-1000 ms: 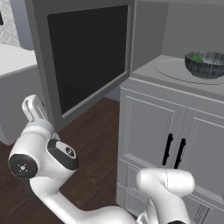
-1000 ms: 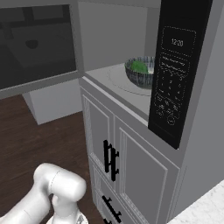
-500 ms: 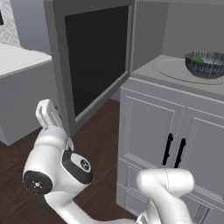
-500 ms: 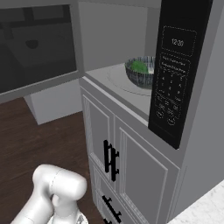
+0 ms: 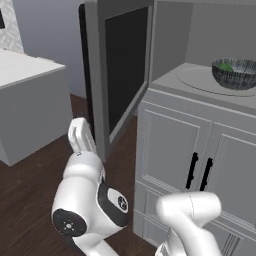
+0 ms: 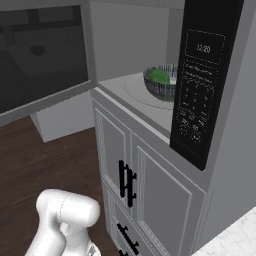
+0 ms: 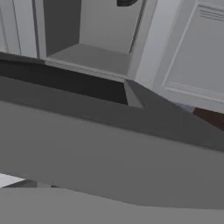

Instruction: Pick the broccoli from the sink and place it in the bowl. Then pick the bowl and place it in the microwave. Then close the microwave door and press the start button.

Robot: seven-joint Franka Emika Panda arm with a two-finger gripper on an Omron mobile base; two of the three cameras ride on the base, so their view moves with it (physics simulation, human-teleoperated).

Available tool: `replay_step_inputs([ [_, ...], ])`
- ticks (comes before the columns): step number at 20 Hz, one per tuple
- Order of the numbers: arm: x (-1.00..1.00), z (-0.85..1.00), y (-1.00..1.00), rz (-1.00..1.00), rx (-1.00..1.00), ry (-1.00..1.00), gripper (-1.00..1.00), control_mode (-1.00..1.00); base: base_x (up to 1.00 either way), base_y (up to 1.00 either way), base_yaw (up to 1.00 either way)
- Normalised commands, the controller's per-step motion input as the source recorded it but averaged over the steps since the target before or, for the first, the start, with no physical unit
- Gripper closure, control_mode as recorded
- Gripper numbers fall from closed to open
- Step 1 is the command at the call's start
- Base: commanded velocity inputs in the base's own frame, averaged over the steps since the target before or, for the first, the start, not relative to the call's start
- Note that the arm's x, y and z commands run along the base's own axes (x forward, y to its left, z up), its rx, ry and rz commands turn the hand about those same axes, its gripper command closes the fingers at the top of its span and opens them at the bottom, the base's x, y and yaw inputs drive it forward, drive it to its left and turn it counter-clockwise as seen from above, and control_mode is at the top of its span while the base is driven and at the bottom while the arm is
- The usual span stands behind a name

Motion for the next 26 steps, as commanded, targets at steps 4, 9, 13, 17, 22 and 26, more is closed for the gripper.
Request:
replay_step_inputs([
  [4, -0.09, 0.17, -0.83, -0.08, 0.18, -0.04, -1.00, -1.00, 0.00, 0.00, 0.00],
  [9, -0.05, 0.17, -0.88, -0.07, 0.20, -0.03, -1.00, -1.00, 0.00, 0.00, 0.00],
  [13, -0.12, 0.15, -0.94, -0.08, 0.20, -0.01, -1.00, -1.00, 0.00, 0.00, 0.00],
  [17, -0.10, 0.19, -1.00, -0.08, 0.22, 0.00, -1.00, -1.00, 0.00, 0.00, 0.00],
  [22, 0.00, 0.13, -1.00, -0.05, 0.21, 0.00, -1.00, -1.00, 0.00, 0.00, 0.00],
  [26, 0.26, 0.00, -1.00, 0.00, 0.20, 0.00, -1.00, -1.00, 0.00, 0.00, 0.00],
])
